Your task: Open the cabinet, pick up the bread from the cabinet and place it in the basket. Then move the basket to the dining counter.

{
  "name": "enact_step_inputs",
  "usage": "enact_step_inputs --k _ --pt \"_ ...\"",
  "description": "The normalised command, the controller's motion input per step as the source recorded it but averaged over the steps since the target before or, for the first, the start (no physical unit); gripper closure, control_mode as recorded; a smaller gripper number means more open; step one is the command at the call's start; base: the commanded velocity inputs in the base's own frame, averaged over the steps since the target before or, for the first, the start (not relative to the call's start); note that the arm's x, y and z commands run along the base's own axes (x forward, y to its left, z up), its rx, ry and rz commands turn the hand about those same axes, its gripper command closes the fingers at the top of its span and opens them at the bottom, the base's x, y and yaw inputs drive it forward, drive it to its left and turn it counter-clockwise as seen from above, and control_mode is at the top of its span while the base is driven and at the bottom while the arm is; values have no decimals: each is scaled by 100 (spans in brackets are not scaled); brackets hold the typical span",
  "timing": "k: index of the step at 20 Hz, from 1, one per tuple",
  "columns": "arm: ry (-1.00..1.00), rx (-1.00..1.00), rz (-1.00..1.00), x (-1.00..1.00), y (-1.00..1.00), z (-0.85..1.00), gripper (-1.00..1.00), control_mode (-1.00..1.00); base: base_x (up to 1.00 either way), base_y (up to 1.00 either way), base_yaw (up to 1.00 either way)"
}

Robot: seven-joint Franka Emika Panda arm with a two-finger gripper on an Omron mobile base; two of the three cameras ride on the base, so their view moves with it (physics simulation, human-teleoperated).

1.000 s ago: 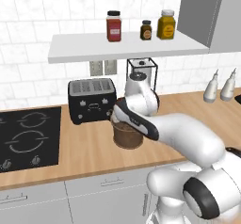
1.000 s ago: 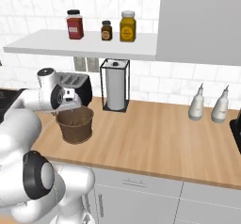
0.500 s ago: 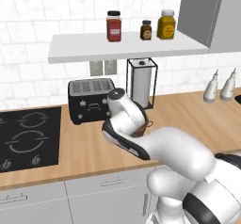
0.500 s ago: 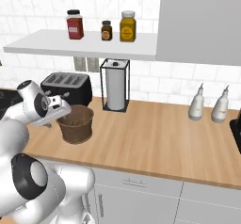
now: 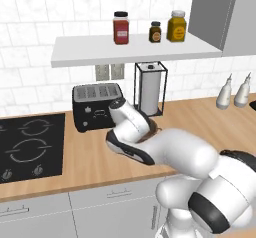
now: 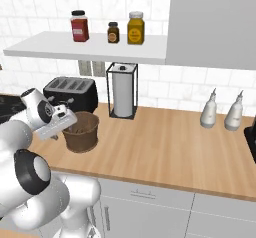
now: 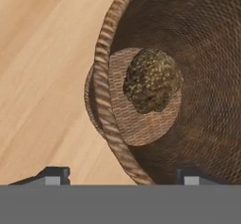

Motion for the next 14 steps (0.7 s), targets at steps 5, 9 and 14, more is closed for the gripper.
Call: enact_step_inputs --k 5,9,14 --pt "1 0 5 10 -25 -39 100 -100 0 0 0" --pt "-1 0 10 -10 -20 -22 100 -100 0 0 0" --pt "-8 0 13 -39 -2 4 100 -100 0 0 0"
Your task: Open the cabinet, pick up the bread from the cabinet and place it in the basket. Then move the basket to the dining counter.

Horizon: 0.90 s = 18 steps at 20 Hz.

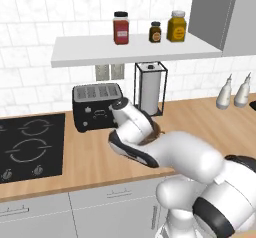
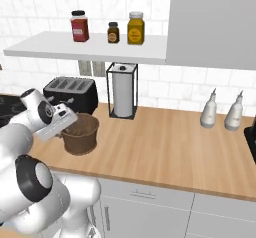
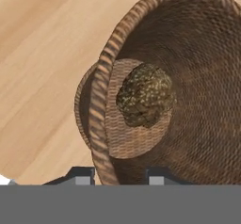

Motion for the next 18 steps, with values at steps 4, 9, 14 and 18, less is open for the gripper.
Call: enact_step_inputs --k 4,9,14,18 --pt "-9 0 11 -59 0 57 100 -100 0 0 0" --pt "-1 -1 9 -47 0 83 100 -100 0 0 0" --pt "0 -7 6 -48 -1 95 100 -100 0 0 0" --pt "0 -5 5 -53 -13 100 100 -100 0 0 0"
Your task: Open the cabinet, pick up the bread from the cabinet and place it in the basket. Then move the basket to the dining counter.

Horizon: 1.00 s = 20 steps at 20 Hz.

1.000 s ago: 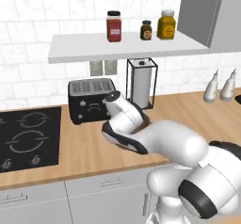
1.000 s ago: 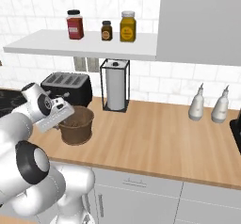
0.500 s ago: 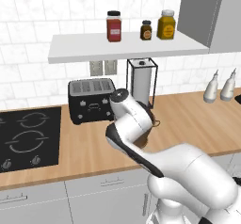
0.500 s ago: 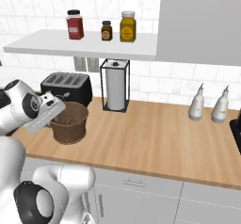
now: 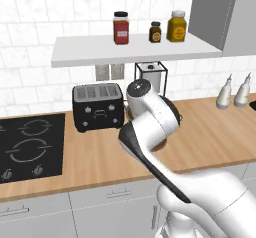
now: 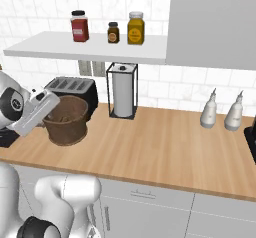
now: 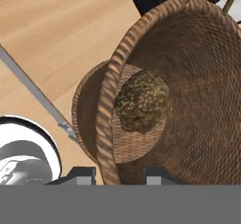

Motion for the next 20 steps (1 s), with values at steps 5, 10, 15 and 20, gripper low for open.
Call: enact_step_inputs --k 5,10,15,20 --pt "-3 -1 6 -44 -14 95 100 -100 0 0 0" --pt "-4 0 0 -25 -32 65 100 -100 0 0 0" --pt "0 0 0 -9 -4 2 100 100 -1 0 0" --pt "0 0 0 0 0 0 100 100 -79 -13 -12"
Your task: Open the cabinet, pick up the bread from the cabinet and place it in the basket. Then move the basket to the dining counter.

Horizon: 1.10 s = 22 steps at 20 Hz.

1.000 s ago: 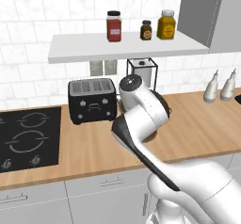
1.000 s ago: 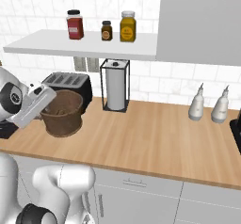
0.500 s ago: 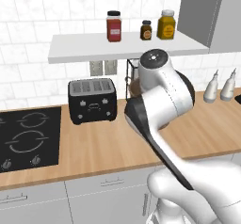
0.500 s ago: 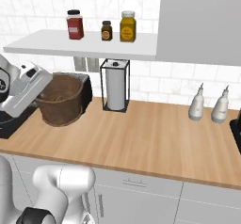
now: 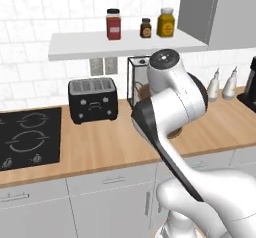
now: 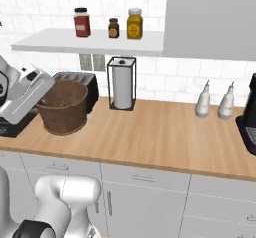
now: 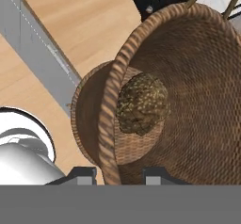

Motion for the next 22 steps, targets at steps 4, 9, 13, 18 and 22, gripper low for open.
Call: enact_step_inputs --k 4,9,13,18,22 --pt "0 0 0 0 0 0 100 100 -89 -27 -41" --pt "0 0 0 0 0 0 100 100 -66 -15 -58" --pt "0 0 0 0 0 0 100 100 -42 -1 -71" --pt "0 0 0 0 0 0 100 100 -7 0 -87" --pt "0 0 0 0 0 0 100 100 0 0 -94"
